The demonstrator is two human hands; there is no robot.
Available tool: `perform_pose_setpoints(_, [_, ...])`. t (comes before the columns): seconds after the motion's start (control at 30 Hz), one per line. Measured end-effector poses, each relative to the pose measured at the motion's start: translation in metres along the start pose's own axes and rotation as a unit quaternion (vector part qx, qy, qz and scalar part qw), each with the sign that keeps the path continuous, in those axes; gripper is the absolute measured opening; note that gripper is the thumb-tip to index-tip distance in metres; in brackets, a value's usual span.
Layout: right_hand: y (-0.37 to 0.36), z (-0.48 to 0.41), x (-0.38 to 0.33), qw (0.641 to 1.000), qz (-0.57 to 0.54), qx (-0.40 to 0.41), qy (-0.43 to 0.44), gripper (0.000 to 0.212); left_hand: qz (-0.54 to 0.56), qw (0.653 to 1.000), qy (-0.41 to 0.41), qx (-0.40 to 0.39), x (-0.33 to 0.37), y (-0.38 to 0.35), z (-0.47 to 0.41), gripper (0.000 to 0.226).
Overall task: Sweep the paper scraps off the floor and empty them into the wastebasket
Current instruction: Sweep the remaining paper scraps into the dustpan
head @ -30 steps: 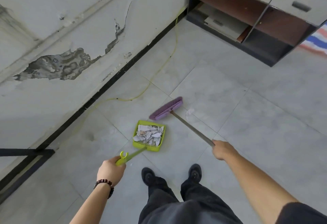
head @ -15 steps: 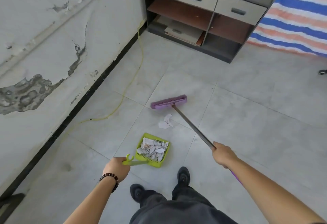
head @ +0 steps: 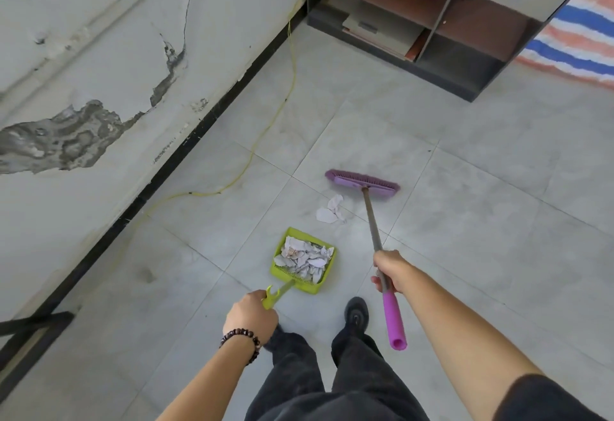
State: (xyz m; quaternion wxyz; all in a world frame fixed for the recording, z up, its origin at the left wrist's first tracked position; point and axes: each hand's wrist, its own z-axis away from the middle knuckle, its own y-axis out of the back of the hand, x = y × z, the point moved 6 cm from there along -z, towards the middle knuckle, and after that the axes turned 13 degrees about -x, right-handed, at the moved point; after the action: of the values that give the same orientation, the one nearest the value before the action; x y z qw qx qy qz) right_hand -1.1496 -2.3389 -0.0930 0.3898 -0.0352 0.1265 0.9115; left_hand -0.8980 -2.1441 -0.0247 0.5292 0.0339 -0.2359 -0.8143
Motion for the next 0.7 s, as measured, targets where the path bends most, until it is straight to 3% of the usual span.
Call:
perform_pose_setpoints(0.27, [-0.016, 0.008, 0.01, 0.98, 0.195, -0.002, 0.03, 0.057, 0.007, 1.0, 0.011, 0.016, 0.005, 0.001, -0.011, 0.044])
perform_pose_setpoints(0.47, [-0.046, 0.071, 0.062, 0.979, 0.165, -0.118, -0.001, 0.046, 0.004, 1.0, 0.001, 0.011, 0.006, 0.003, -0.008, 0.038])
perform_pose_setpoints(0.63, [-0.032, 0.115, 0.072, 0.983, 0.092, -0.158, -0.016, 0.009, 0.001, 1.0, 0.004, -0.026, 0.009, 0.004, -0.004, 0.024])
perform_pose_setpoints(0.7, [-0.009, 0.123, 0.068, 0.985, 0.046, -0.162, -0.027, 0.021, 0.033, 0.998, 0.004, -0.053, 0.008, 0.002, -0.005, 0.019])
